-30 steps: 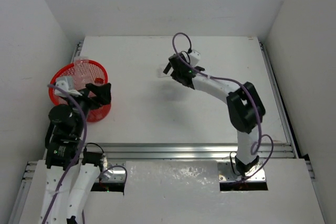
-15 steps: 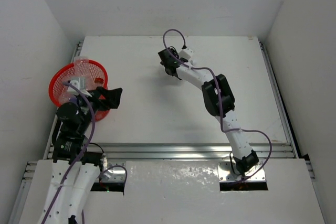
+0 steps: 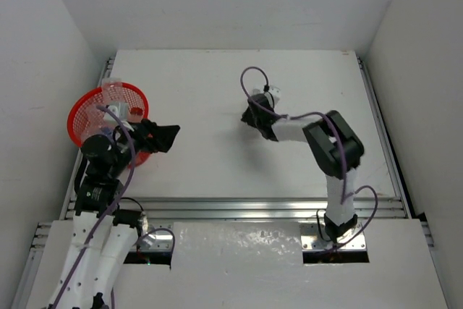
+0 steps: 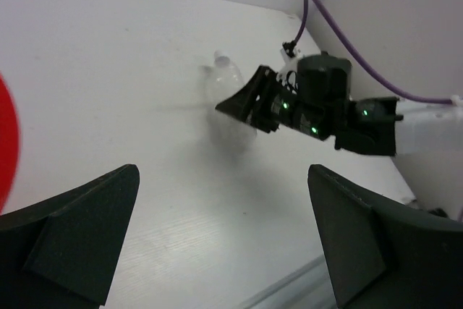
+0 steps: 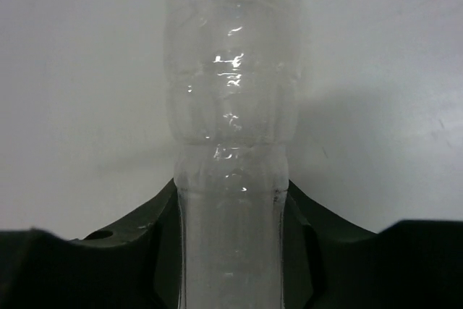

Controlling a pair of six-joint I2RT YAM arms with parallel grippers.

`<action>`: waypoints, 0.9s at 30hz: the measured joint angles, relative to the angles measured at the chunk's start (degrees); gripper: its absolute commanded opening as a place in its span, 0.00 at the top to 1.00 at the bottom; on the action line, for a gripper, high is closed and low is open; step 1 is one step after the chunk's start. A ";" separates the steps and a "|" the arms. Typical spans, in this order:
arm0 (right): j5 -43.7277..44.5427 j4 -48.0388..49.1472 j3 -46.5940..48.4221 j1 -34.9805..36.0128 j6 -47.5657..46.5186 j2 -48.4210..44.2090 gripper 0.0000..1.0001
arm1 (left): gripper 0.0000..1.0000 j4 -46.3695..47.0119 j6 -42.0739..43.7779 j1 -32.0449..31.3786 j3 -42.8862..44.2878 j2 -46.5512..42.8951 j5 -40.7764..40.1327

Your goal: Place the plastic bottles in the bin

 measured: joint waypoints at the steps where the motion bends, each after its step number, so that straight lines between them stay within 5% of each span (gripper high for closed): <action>1: -4.74 4.98 -8.11 0.04 -3.48 -4.76 1.00 | 0.00 0.48 -0.83 0.00 0.00 0.85 1.75; 6: -36.46 28.50 -36.94 0.85 -16.48 -26.12 1.00 | 0.00 6.56 -7.28 -1.84 -1.07 6.80 11.98; 11: -61.66 50.16 -47.67 2.12 -17.35 -40.48 1.00 | 0.00 11.91 -10.54 -18.01 -1.53 13.27 13.81; 15: -71.95 60.63 -49.05 2.25 -13.05 -43.43 1.00 | 0.00 12.70 -11.10 -27.43 -1.46 16.35 11.80; 23: -82.07 63.78 -47.36 4.92 -2.49 -40.24 1.00 | 0.05 18.32 -13.16 -32.33 -0.24 18.21 7.45; 25: -83.10 64.72 -46.99 5.25 -0.09 -39.76 1.00 | 0.23 20.92 -14.32 -32.37 -0.26 17.92 7.65; 27: -84.80 66.51 -46.12 5.18 2.10 -39.43 0.96 | 0.86 22.62 -15.04 -32.33 -0.26 17.84 6.99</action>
